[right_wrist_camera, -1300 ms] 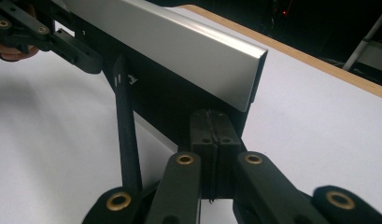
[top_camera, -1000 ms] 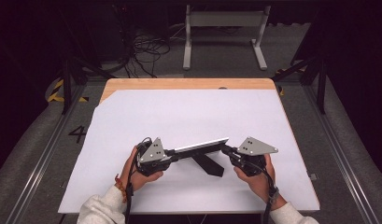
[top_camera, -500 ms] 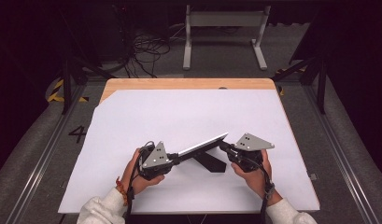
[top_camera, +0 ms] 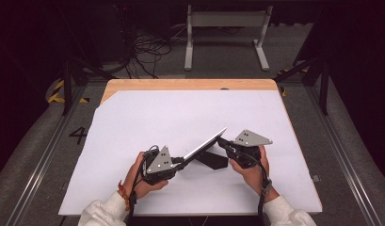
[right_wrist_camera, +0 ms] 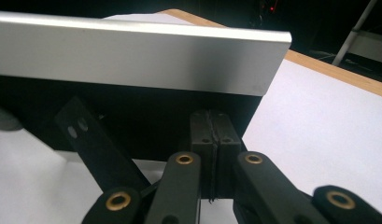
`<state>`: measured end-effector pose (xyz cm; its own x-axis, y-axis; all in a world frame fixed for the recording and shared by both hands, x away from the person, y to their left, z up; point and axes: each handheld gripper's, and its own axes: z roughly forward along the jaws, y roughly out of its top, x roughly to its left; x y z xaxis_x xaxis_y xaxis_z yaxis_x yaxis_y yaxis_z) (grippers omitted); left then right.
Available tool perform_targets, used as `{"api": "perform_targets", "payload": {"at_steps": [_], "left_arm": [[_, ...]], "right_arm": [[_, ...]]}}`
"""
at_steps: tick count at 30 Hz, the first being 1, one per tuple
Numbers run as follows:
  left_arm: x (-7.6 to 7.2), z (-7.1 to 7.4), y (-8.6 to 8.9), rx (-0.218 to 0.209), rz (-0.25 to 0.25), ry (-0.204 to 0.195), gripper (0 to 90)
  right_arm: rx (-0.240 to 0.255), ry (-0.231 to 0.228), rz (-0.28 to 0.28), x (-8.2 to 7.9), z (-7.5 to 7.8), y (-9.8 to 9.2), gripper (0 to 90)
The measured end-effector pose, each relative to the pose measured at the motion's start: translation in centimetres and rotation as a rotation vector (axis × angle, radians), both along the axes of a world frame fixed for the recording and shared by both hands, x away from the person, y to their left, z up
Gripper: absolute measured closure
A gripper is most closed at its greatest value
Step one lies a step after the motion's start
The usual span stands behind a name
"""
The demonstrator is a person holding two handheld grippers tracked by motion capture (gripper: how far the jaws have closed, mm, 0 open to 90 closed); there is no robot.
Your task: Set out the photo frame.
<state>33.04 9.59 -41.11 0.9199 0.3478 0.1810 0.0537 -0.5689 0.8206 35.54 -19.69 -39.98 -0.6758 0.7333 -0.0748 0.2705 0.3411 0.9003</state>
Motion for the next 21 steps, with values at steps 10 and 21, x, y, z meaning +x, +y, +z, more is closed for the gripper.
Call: {"api": "perform_targets", "payload": {"at_steps": [10,21], "left_arm": [[-1.0,0.8,0.5,-0.048,-0.004,-0.02,78.5],[-1.6,1.2,0.1,-0.065,-0.03,-0.016,79.5]], "right_arm": [[0.009,-0.011,0.005,0.1,0.4,0.4,90.0],[0.012,-0.012,0.01,0.3,0.4,1.2,90.0]]}}
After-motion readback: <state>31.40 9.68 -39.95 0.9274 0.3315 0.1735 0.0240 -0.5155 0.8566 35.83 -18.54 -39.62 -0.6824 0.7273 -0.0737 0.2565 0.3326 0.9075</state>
